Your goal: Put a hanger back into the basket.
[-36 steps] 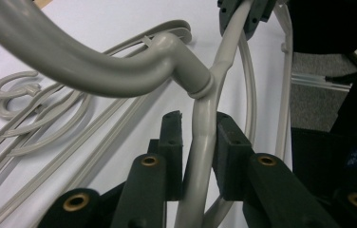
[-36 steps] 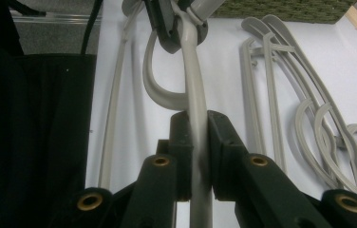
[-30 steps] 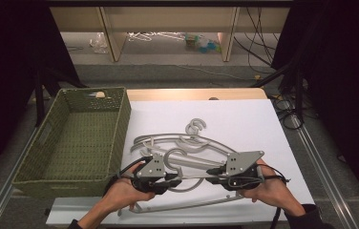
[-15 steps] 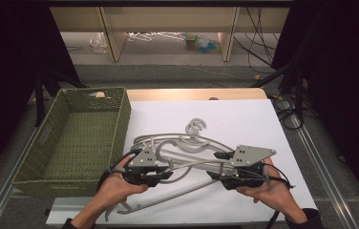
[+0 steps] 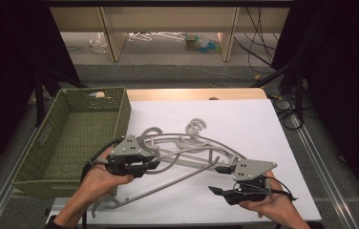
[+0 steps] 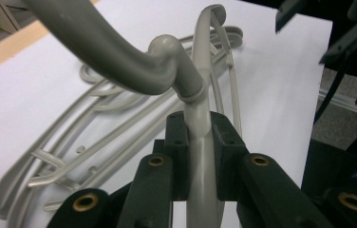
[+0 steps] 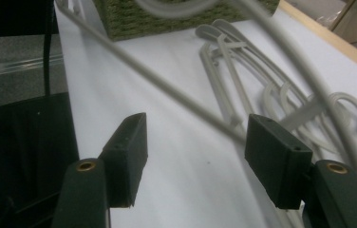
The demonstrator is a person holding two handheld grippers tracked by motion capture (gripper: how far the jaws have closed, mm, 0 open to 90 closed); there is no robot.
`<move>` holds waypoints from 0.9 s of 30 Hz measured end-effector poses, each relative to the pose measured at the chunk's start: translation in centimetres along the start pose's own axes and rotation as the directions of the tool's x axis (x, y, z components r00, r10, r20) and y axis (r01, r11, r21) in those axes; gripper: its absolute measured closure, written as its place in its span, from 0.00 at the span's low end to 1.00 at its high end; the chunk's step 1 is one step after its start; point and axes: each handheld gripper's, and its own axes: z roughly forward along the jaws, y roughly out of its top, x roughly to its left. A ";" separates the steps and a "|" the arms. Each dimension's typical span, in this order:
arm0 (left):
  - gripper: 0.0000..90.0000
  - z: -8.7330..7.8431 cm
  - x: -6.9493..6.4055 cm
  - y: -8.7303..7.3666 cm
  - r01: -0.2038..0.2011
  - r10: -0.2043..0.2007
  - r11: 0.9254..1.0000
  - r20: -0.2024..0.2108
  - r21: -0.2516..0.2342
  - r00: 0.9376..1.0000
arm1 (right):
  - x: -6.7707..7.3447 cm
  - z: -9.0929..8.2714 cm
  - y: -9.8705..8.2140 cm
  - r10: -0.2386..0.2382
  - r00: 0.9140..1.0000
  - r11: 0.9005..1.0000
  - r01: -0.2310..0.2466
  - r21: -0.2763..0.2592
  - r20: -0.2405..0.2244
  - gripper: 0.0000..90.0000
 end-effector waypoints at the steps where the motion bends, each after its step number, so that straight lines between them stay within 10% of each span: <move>1: 0.88 -0.4 0.1 0.2 0.009 -0.009 1.000 0.005 -0.001 1.000 | 0.1 0.0 -0.2 0.008 1.000 1.000 -0.008 0.004 0.002 0.44; 14: 0.88 -5.6 2.6 3.5 0.003 -0.008 0.998 -0.098 -0.055 0.995 | 0.4 0.6 -1.6 0.058 0.998 0.998 -0.058 -0.019 0.016 0.29; 27: 0.88 -9.7 9.7 2.5 0.067 -0.072 0.997 -0.294 -0.027 0.953 | 0.5 1.3 -1.9 0.068 0.998 0.998 -0.068 0.004 0.007 0.27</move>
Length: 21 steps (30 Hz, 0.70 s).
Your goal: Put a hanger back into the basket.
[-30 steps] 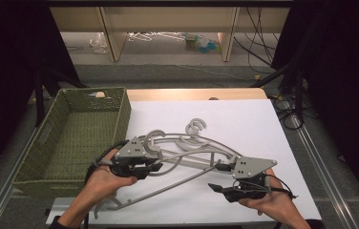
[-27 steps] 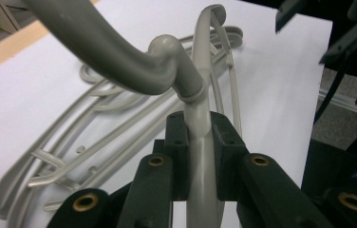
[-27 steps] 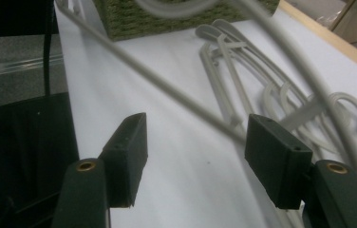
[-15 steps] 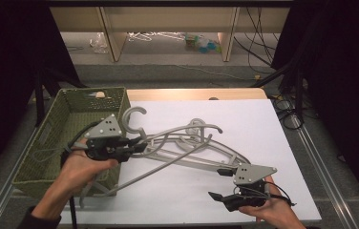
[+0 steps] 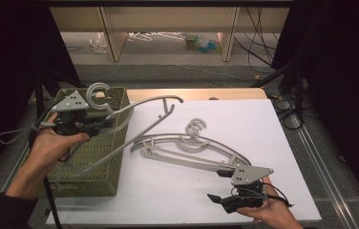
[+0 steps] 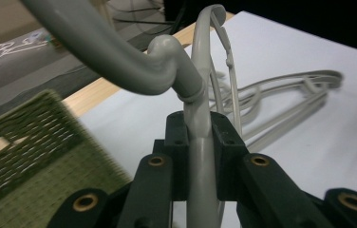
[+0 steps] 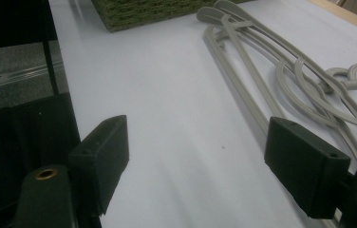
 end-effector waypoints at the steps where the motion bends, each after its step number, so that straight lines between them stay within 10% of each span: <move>1: 0.88 -0.1 0.6 -0.1 0.001 -0.001 1.000 -0.009 0.002 1.000 | 0.0 0.1 0.0 0.001 1.000 1.000 -0.001 -0.004 0.000 0.27; 11: 0.88 -0.8 6.2 -1.7 0.059 -0.052 0.997 -0.130 0.053 0.990 | -0.2 0.3 -0.1 0.008 1.000 1.000 -0.008 0.006 -0.003 0.27; 21: 0.88 -0.9 8.7 -3.5 0.139 -0.134 0.990 -0.173 0.016 0.976 | -0.2 0.4 -0.2 0.013 1.000 1.000 -0.013 -0.004 -0.001 0.26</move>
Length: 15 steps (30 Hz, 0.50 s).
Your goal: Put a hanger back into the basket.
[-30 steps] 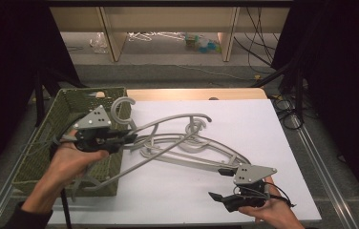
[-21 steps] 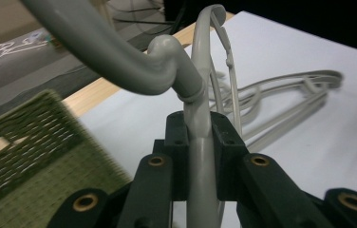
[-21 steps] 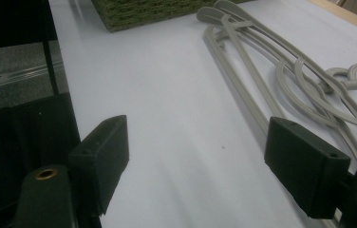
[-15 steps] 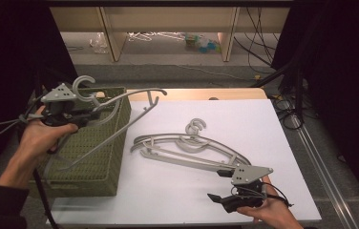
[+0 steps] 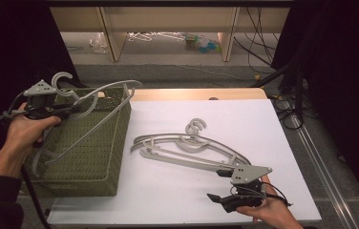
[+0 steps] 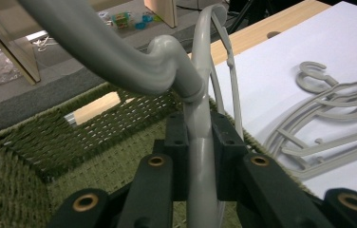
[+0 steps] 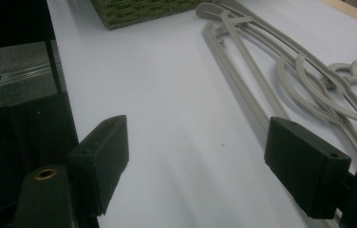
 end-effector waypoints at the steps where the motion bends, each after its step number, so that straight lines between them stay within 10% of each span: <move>1: 0.88 0.0 0.3 -0.1 0.005 -0.005 1.000 -0.001 -0.003 1.000 | 0.0 -0.1 0.0 0.000 1.000 1.000 0.000 0.005 -0.001 0.25; 15: 0.88 0.3 3.5 -2.4 0.020 -0.017 0.999 -0.079 0.042 0.997 | -0.1 0.1 -0.2 0.007 1.000 1.000 -0.007 0.004 -0.001 0.23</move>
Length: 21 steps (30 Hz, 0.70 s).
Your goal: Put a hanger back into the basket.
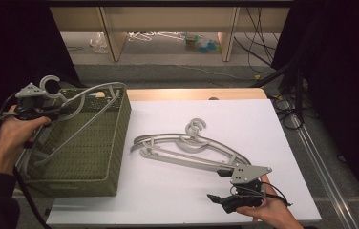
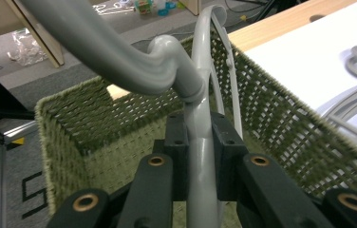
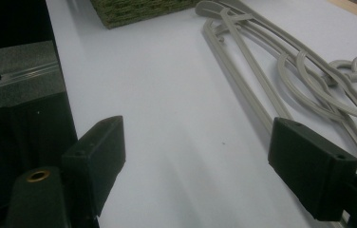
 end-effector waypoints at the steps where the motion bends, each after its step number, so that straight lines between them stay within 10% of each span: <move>1: 0.88 0.0 0.0 0.0 0.000 0.000 1.000 0.000 0.000 1.000 | 0.0 0.0 0.0 0.000 1.000 1.000 0.000 0.002 -0.001 0.23; 21: 0.88 4.2 -0.6 -3.3 -0.066 0.060 0.982 0.037 0.174 0.997 | 0.0 0.0 0.0 0.000 1.000 1.000 0.001 0.016 -0.011 0.23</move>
